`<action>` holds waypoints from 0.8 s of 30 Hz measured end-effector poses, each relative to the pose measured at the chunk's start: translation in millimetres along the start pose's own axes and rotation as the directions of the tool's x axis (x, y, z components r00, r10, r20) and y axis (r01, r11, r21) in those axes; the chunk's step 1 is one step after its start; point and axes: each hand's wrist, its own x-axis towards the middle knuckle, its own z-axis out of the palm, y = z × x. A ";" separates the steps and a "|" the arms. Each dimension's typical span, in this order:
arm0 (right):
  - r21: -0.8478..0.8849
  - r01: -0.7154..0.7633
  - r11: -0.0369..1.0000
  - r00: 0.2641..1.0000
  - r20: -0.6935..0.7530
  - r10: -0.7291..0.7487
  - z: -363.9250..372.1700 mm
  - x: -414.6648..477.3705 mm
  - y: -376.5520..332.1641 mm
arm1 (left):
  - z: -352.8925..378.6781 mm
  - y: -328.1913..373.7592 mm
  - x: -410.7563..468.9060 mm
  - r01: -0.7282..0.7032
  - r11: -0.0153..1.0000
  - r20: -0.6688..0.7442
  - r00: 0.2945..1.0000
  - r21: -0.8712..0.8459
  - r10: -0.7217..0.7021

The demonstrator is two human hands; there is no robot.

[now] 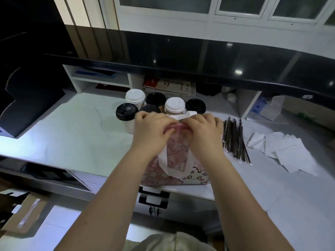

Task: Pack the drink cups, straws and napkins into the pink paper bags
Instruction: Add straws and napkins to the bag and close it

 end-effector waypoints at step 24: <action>0.212 0.064 0.975 0.998 -0.013 -0.062 1.8 2.1 31.4 | 12.4 -19.1 -22.5 0.146 0.989 -0.138 0.980 0.032 -0.140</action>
